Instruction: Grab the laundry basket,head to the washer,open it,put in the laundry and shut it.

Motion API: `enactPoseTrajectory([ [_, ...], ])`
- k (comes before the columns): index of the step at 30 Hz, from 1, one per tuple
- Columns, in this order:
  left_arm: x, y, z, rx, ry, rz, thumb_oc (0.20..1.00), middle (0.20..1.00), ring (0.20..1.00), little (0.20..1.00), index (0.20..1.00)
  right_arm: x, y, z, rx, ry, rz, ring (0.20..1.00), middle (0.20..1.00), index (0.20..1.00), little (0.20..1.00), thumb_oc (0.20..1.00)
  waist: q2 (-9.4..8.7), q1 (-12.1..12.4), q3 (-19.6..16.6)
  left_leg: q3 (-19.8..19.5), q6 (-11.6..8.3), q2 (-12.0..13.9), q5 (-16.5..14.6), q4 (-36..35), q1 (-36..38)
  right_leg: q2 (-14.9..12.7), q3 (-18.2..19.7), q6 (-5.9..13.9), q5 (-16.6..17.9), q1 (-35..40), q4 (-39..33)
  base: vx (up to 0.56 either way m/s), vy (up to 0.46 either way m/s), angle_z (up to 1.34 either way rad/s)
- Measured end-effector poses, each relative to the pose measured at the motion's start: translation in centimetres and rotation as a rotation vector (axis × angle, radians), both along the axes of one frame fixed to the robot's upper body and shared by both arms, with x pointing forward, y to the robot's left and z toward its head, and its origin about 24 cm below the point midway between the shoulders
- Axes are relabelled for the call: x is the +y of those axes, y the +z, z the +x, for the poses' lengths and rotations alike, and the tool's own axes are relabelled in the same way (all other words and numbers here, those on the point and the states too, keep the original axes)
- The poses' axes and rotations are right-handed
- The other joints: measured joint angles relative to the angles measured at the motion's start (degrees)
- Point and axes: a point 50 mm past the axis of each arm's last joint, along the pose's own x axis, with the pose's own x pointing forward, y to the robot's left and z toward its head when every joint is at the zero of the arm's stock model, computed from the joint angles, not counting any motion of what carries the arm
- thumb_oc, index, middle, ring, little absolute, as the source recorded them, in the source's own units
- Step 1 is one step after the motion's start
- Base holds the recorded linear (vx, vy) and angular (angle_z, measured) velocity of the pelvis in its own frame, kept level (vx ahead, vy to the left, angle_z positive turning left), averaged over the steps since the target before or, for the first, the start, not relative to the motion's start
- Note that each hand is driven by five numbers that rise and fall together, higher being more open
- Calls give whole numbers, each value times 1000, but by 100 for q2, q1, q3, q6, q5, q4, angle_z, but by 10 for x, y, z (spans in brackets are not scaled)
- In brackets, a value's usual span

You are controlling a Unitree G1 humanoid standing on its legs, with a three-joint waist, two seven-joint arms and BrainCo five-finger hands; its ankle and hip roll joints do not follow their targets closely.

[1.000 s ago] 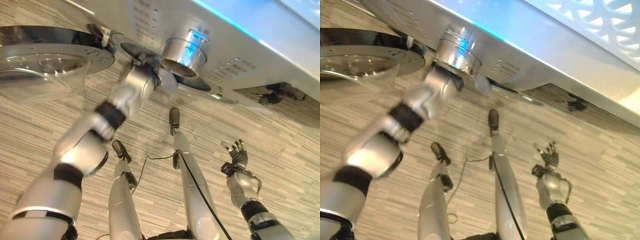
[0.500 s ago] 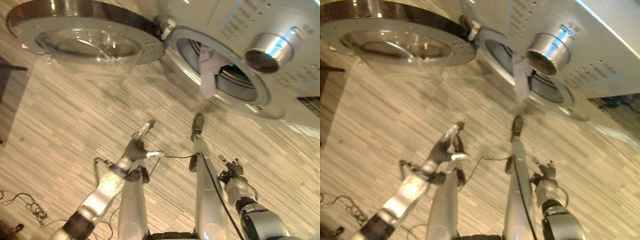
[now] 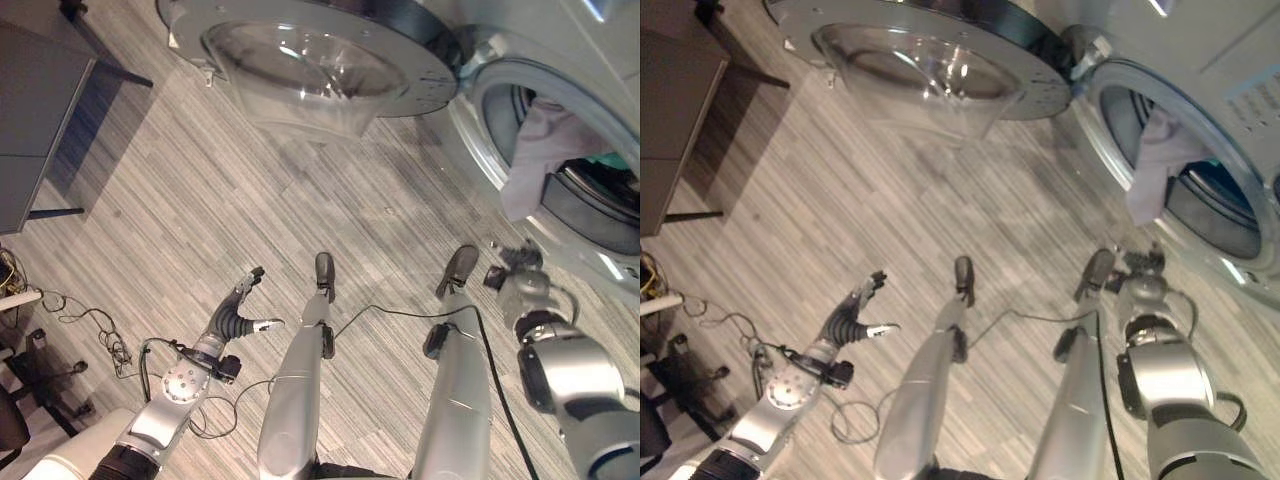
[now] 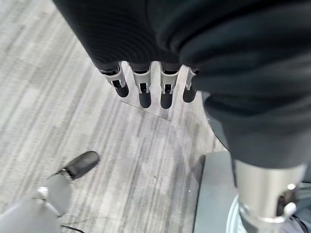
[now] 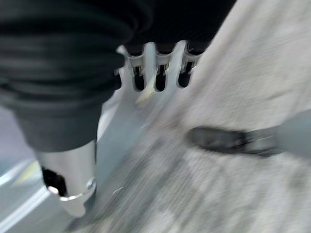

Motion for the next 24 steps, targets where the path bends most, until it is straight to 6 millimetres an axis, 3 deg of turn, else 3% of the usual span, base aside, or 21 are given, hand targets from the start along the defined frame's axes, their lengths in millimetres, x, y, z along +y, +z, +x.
enactPoseTrajectory([
  [5,-2,-2,0,9,-7,2,1000,1000,1000,1000,1000,11,23,13,-59,32,-49,1000,1000,1000,1000,1000,18,119,-10,-36,16,-61,10,5,-36,-63,-19,12,1,-3,3,16,33,6],
  [10,-2,-2,0,10,-7,-1,1000,1000,1000,1000,1000,8,24,11,-51,-21,-59,1000,1000,1000,1000,1000,62,144,-38,-81,32,-88,14,4,-102,-91,-41,48,-9,-36,2,7,11,4],
  [17,0,-1,1,-3,18,-2,1000,1000,1000,1000,1000,-27,33,-4,-99,-208,5,1000,1000,1000,1000,1000,173,124,-69,-137,49,-108,28,8,-249,-98,-92,52,-12,-128,4,6,0,2],
  [24,-3,7,8,-36,15,-5,1000,1000,1000,1000,1000,-34,40,-7,-195,-241,72,1000,1000,1000,1000,1000,167,-40,-64,-166,112,-77,-18,187,-470,-91,-126,70,-18,-211,8,-12,-9,3],
])
